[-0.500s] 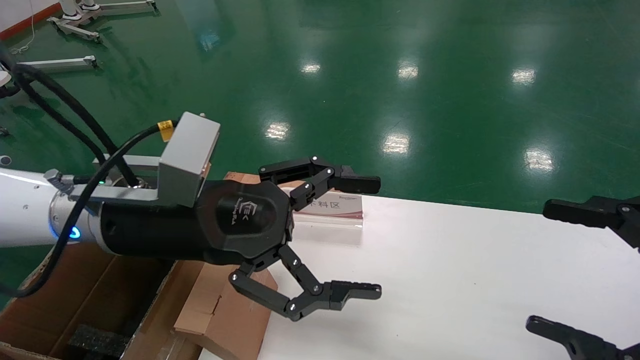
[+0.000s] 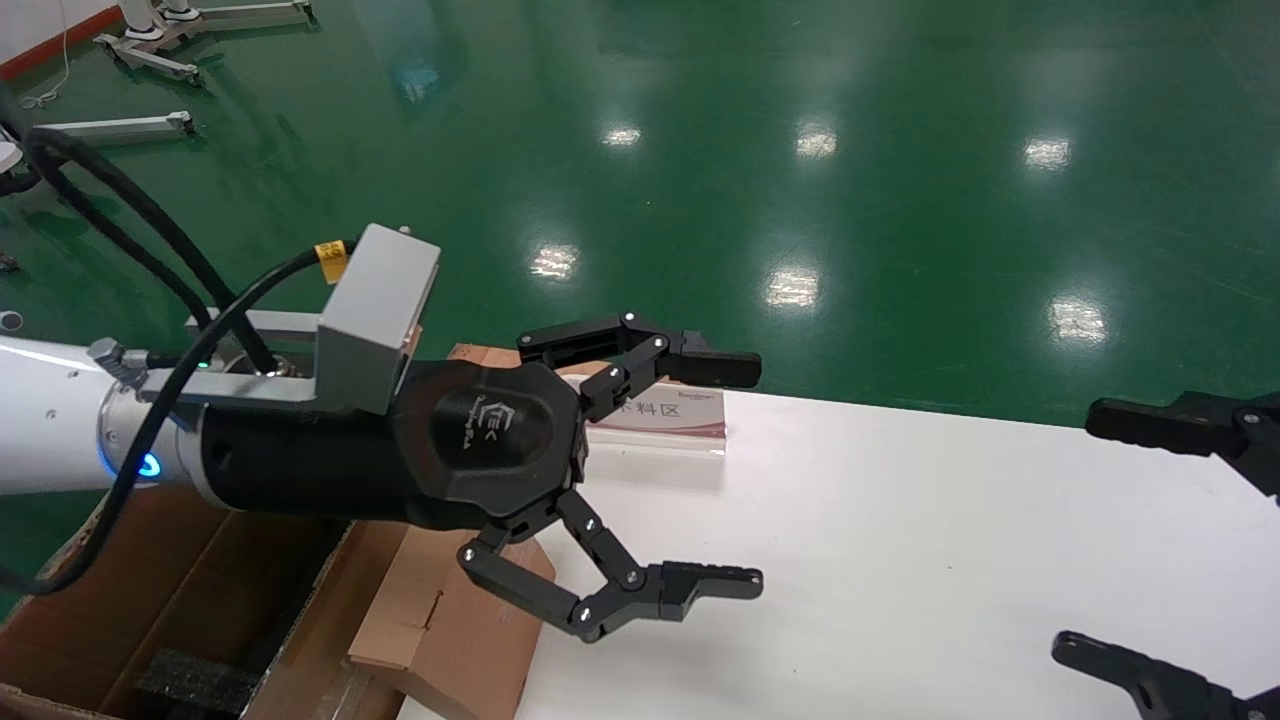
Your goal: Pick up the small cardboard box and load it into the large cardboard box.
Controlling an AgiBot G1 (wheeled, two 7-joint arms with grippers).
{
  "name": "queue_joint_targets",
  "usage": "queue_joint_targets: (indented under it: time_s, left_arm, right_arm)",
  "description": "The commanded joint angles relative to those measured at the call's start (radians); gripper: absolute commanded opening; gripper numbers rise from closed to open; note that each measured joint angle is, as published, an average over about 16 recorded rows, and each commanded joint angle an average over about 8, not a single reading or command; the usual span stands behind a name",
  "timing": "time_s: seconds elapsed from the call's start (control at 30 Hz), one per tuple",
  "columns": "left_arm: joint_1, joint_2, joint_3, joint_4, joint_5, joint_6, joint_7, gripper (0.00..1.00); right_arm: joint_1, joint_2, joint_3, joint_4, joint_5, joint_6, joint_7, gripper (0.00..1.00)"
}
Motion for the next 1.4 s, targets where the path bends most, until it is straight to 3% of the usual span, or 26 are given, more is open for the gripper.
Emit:
queue_joint_targets:
  time_s: [0.03, 0.33, 0.53, 0.73, 0.97, 1.4]
  left_arm:
    - [0.002, 0.001, -0.001, 0.003, -0.004, 0.001, 0.001, 1.0]
    - [-0.083, -0.047, 0.087, -0.049, 0.205, -0.041, -0.163, 1.0]
    - [-0.279, -0.037, 0.219, -0.063, 0.455, 0.043, -0.368, 1.0]
    - [-0.49, 0.005, 0.419, -0.061, 0.638, 0.102, -0.609, 1.0]
    - [-0.695, 0.035, 0.667, -0.061, 0.705, 0.105, -0.811, 1.0]
    - [-0.998, 0.11, 1.091, -0.062, 0.758, 0.107, -1.064, 1.0]
  right_arm:
    - [0.0, 0.0, 0.0, 0.0, 0.0, 0.0, 0.0, 1.0]
    - [0.0, 0.0, -0.001, -0.001, 0.0, 0.0, -0.001, 1.0]
    - [0.001, 0.0, -0.001, -0.001, 0.001, 0.0, -0.001, 1.0]
    - [0.001, 0.0, -0.002, -0.001, 0.001, 0.0, -0.001, 1.0]
    - [0.001, 0.001, -0.002, -0.001, 0.001, 0.001, -0.001, 1.0]
    - [0.001, 0.001, -0.003, -0.001, 0.002, 0.001, -0.002, 1.0]
